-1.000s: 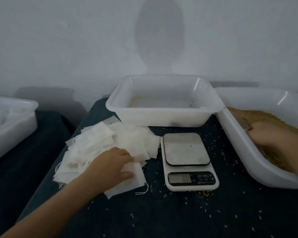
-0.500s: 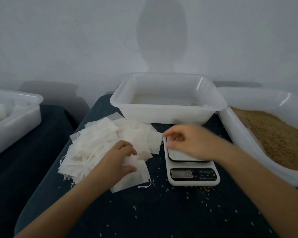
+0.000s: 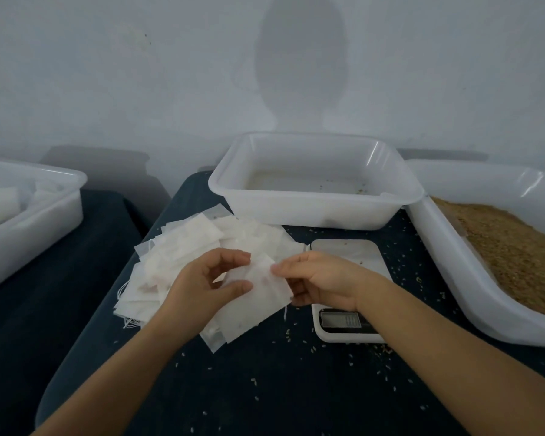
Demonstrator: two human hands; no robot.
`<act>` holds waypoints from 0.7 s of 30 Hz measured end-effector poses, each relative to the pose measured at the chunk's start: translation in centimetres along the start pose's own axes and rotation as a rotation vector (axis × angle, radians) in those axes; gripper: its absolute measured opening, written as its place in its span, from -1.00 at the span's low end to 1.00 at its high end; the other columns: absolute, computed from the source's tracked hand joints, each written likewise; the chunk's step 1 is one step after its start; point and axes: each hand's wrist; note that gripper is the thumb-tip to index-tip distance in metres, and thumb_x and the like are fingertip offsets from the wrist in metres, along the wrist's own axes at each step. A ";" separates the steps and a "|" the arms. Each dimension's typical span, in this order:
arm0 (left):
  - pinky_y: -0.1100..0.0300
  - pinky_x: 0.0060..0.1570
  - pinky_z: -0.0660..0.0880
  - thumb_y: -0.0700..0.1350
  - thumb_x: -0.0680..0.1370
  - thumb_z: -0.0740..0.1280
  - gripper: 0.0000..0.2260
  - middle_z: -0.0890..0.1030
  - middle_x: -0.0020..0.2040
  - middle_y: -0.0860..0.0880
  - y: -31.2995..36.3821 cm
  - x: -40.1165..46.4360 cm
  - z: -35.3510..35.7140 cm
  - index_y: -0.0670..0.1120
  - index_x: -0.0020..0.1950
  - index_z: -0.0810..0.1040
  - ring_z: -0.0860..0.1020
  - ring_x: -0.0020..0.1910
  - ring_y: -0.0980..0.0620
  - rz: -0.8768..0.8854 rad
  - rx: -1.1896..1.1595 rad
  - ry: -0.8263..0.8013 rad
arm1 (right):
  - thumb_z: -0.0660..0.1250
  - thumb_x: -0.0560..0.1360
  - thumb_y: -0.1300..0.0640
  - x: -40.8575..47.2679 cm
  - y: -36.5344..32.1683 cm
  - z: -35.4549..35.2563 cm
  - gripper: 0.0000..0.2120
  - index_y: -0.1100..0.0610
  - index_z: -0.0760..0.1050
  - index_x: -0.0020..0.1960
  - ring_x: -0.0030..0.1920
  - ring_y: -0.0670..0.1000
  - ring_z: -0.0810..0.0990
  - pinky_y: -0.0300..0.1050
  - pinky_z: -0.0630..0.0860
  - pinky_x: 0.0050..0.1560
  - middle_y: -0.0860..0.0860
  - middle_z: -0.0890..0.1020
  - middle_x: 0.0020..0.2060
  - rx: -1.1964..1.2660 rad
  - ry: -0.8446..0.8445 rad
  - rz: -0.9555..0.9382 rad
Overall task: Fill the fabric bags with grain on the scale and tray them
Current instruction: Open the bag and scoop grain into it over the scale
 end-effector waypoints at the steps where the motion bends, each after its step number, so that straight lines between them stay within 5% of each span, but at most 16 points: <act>1: 0.43 -0.08 0.49 -0.25 0.36 0.48 -0.76 0.61 0.03 0.23 0.1 0.0 0.0 0.03 -0.07 0.60 0.54 0.08 0.27 -0.010 0.017 -0.010 | 0.35 0.52 0.17 -0.1 -0.1 0.1 -0.91 0.20 0.59 -0.04 -0.24 -0.05 0.59 -0.25 0.56 -0.22 0.05 0.65 -0.18 -0.014 0.003 -0.013; 6: 0.49 0.01 0.37 0.15 0.35 0.40 -0.78 0.50 0.00 0.25 2.2 -0.2 0.7 0.15 -0.07 0.50 0.45 0.06 0.31 0.317 0.514 0.223 | 0.49 0.40 0.15 -0.3 -0.7 0.7 -0.76 0.04 0.56 -0.42 -0.45 -0.12 0.42 -0.33 0.40 -0.41 -0.06 0.52 -0.46 -0.115 0.162 -0.223; 9: 0.53 -0.17 0.40 0.32 0.30 0.30 -0.71 0.56 -0.16 0.25 3.9 -0.2 2.5 0.17 -0.15 0.47 0.51 -0.10 0.33 0.180 0.369 0.134 | 0.53 0.35 0.10 -0.6 -0.7 0.9 -0.72 0.01 0.48 -0.44 -0.47 -0.14 0.38 -0.29 0.37 -0.38 -0.09 0.46 -0.49 -0.241 0.252 -0.342; 13: 0.35 -0.28 0.50 0.10 0.40 0.41 -0.80 0.57 -0.32 0.08 3.9 1.3 4.1 -0.01 -0.17 0.52 0.52 -0.33 0.17 -0.074 0.136 0.143 | 0.55 0.31 0.06 -1.2 -0.4 1.0 -0.74 0.09 0.48 -0.33 -0.39 -0.09 0.39 -0.21 0.38 -0.30 -0.04 0.44 -0.44 -0.299 0.274 -0.425; 18: 0.38 -0.31 0.52 -0.14 0.42 0.45 -0.85 0.67 -0.27 -0.05 4.2 1.9 4.4 -0.08 -0.08 0.53 0.64 -0.29 0.07 -0.087 -0.101 0.061 | 0.50 0.40 0.07 -2.6 0.0 -0.4 -0.78 -0.04 0.51 -0.35 -0.42 -0.20 0.47 -0.36 0.44 -0.35 -0.14 0.52 -0.45 -0.222 0.244 -0.422; 21: 0.33 -0.35 0.53 -0.23 0.45 0.41 -0.82 0.65 -0.27 -0.06 4.4 2.6 5.1 -0.05 -0.09 0.43 0.62 -0.36 0.08 -0.080 -0.027 0.044 | 0.46 0.44 0.10 -3.0 0.2 -1.3 -0.78 -0.01 0.52 -0.34 -0.38 -0.14 0.58 -0.28 0.55 -0.27 -0.11 0.58 -0.41 -0.195 0.429 -0.419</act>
Point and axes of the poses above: each hand's wrist, its own x-axis towards the middle knuckle, its own z-axis out of the palm, y = z × x
